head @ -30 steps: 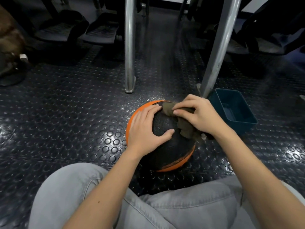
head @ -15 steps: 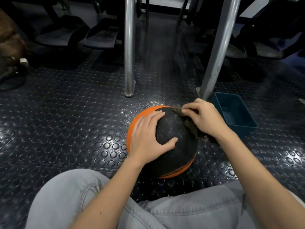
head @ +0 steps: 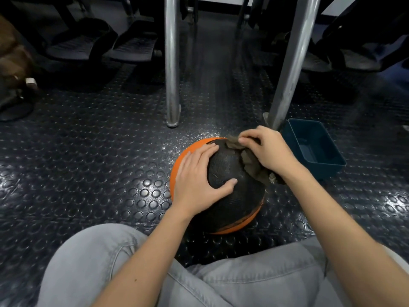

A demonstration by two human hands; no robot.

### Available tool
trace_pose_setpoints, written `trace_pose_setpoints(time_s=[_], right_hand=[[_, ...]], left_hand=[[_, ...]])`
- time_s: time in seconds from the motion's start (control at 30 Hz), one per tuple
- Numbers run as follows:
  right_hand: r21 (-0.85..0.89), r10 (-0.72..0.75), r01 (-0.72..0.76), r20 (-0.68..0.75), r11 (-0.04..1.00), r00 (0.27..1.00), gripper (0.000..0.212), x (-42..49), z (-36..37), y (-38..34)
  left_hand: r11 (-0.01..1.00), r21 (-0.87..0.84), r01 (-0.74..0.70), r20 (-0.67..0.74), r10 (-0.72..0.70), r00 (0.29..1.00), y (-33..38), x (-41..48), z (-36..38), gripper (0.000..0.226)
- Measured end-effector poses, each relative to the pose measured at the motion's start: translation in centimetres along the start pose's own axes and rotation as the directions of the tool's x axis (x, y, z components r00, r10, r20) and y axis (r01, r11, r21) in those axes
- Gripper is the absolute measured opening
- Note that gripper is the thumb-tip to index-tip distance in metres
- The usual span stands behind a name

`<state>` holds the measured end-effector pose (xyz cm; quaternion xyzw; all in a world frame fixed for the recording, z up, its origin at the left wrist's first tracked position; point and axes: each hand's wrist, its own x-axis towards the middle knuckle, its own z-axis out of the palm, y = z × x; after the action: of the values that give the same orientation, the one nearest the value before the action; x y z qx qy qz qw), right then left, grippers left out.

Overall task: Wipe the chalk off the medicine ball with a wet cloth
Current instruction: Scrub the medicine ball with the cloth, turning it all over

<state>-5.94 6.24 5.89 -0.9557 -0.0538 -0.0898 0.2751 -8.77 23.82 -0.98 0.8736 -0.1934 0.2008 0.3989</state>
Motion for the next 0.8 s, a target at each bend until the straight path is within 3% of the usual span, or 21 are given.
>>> trace_pose_setpoints(time_s=[0.03,0.1,0.17,0.23,0.3,0.37,0.4,0.43,0.5,0.57,0.63,0.67,0.7,0.73,0.8], right_hand=[[-0.051,0.053,-0.054,-0.019,0.997,0.998,0.017,0.1,0.0,0.4],[-0.041,-0.026,0.026,0.004,0.999,1.0,0.014,-0.7,-0.1,0.1],[0.11,-0.194,0.18,0.134,0.978,0.972,0.01,-2.3,-0.7,-1.1],[0.216,-0.21,0.162,0.223,0.963,0.952,0.009,-2.7,-1.7,-0.8],[0.132,-0.085,0.063,0.168,0.989,0.982,0.01,-1.6,-2.2,1.6],[-0.074,0.075,-0.074,0.022,0.995,0.997,0.009,-1.2,-2.0,3.0],[-0.059,0.099,-0.103,-0.064,0.993,0.993,0.009,-1.4,-1.7,2.9],[0.053,0.067,-0.062,-0.106,0.997,0.992,0.009,-1.8,-1.3,2.1],[0.293,-0.086,0.094,-0.04,0.952,0.995,0.011,-2.7,-1.1,-0.3],[0.309,-0.158,0.124,0.089,0.943,0.983,0.012,-2.9,-0.8,-0.8],[0.053,-0.011,0.011,0.008,0.999,1.0,0.013,-1.9,-0.7,1.4],[-0.129,0.094,-0.101,-0.06,0.986,0.994,0.014,-1.7,-0.9,2.4],[-0.197,0.183,-0.206,-0.125,0.959,0.975,0.014,-1.9,-1.1,3.0],[-0.137,0.2,-0.225,-0.177,0.965,0.964,0.014,-2.0,-1.1,3.1],[0.141,0.047,-0.019,-0.197,0.99,0.979,0.012,-2.3,-0.9,1.5]], left_hand=[[1.0,0.003,0.004,0.004,-0.004,1.0,0.1,0.0,0.1,0.077],[1.0,0.008,-0.001,0.009,0.001,1.0,0.1,0.0,0.2,0.077],[1.0,-0.002,-0.006,0.006,0.006,1.0,-0.3,0.0,0.1,0.077],[1.0,-0.022,0.008,0.012,-0.008,1.0,-0.6,0.0,0.0,0.076],[0.999,-0.025,0.025,0.028,-0.025,0.999,-0.4,0.2,-0.2,0.077],[0.999,-0.025,0.041,0.039,-0.04,0.998,-0.2,0.4,-0.1,0.078],[0.999,-0.03,0.046,0.035,-0.045,0.998,-0.3,0.4,0.0,0.078],[0.998,-0.032,0.048,0.025,-0.047,0.999,-0.4,0.3,0.0,0.078],[0.999,-0.029,0.044,0.008,-0.044,0.999,-0.8,0.3,0.0,0.077],[0.998,-0.037,0.041,0.012,-0.041,0.999,-0.9,0.4,-0.1,0.077],[0.997,-0.053,0.056,0.039,-0.054,0.998,-0.8,0.5,-0.3,0.079],[0.996,-0.058,0.063,0.054,-0.06,0.997,-0.8,0.4,-0.3,0.08],[0.996,-0.058,0.067,0.059,-0.064,0.996,-0.8,0.3,-0.3,0.08],[0.996,-0.06,0.07,0.052,-0.067,0.996,-0.9,0.2,-0.3,0.08],[0.996,-0.045,0.072,0.041,-0.07,0.997,-1.0,0.1,-0.4,0.079]])
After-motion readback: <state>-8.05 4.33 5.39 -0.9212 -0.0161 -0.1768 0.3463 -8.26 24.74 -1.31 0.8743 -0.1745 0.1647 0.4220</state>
